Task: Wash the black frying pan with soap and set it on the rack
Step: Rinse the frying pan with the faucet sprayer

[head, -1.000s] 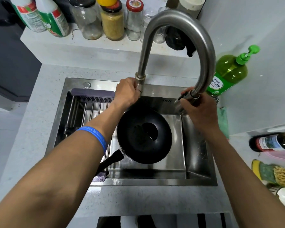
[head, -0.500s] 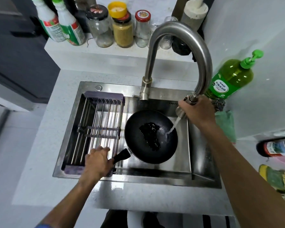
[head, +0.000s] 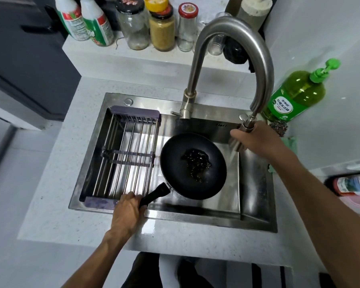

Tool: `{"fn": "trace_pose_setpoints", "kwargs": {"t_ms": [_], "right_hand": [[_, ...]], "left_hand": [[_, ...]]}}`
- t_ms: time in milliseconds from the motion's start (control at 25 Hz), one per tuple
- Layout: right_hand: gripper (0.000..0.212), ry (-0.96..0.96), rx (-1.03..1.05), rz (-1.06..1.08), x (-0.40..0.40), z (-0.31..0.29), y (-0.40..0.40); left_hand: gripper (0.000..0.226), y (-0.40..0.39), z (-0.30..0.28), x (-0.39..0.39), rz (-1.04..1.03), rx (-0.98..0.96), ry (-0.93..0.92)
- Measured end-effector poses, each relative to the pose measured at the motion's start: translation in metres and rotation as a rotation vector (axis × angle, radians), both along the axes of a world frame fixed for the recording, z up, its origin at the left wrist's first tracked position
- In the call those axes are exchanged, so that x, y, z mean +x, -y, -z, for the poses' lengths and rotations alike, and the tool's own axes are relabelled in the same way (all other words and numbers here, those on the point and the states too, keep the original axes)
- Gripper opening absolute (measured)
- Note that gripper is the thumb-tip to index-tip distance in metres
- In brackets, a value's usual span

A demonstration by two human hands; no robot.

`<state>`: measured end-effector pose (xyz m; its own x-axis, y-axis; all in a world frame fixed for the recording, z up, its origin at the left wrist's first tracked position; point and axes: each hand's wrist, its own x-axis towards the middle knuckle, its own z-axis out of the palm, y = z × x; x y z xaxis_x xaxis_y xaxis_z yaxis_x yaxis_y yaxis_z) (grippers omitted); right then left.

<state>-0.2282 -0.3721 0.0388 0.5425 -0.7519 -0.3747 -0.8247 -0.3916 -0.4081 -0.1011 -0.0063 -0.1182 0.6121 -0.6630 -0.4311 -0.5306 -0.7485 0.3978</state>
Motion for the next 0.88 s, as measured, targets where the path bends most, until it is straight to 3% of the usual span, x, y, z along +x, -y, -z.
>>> {"fn": "trace_pose_setpoints", "kwargs": {"t_ms": [320,480,680,880], "right_hand": [[0.035,0.112,0.199,0.066,-0.011,0.043,-0.022],[0.042,0.238,0.281,0.074,0.005,0.053,-0.029],[0.045,0.268,0.271,0.098,0.005,0.059,-0.025],[0.04,0.306,0.318,0.085,0.013,0.057,-0.026]], "left_hand": [[0.007,-0.008,0.01,-0.015,0.015,-0.06,-0.132],[0.002,-0.011,0.011,-0.016,-0.012,-0.079,-0.097],[0.026,-0.005,0.005,-0.02,-0.084,0.058,0.014],[0.028,-0.01,-0.002,-0.014,0.003,0.052,0.054]]}}
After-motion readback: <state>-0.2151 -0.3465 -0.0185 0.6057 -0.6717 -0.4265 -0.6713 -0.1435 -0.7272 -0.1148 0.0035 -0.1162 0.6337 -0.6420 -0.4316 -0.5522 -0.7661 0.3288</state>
